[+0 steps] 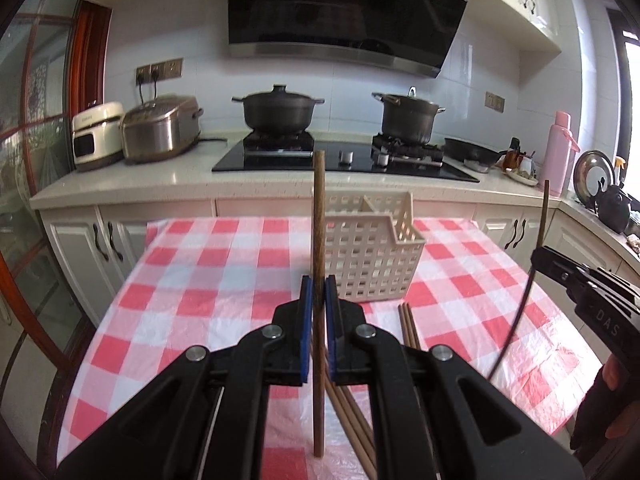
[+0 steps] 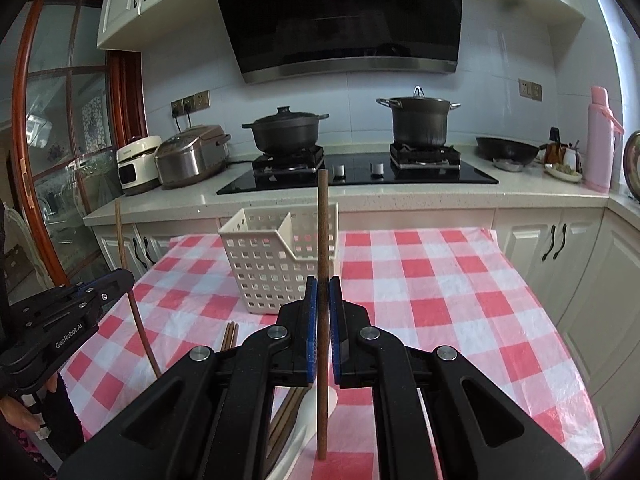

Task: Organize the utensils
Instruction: 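Lift the held chopsticks upright with both tools and carry them over the white caddy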

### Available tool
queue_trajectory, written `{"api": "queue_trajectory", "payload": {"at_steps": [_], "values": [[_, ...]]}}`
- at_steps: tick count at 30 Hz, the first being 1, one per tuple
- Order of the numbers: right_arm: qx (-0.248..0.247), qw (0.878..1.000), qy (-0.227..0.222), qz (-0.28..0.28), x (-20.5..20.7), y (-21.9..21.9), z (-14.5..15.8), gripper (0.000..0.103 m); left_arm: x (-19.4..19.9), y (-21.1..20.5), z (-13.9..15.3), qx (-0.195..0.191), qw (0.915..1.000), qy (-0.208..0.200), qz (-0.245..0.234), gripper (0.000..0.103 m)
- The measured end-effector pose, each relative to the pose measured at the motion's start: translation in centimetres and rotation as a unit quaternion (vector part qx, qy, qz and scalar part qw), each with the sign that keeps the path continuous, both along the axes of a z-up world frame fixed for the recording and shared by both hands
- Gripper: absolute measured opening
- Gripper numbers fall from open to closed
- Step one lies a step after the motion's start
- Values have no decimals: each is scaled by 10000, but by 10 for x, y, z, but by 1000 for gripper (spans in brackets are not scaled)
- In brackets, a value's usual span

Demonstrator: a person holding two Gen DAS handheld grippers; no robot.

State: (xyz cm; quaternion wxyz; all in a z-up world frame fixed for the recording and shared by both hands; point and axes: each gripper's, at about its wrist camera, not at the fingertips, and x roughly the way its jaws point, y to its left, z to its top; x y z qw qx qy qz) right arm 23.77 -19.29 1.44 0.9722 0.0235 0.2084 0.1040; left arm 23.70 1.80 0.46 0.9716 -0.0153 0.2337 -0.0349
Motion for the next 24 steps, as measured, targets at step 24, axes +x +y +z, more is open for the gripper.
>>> {"api": "queue_trajectory", "payload": {"at_steps": [24], "values": [[221, 9957, -858, 286, 97, 13, 99, 7, 75, -26, 136, 36, 9939, -1045, -336, 6]]}}
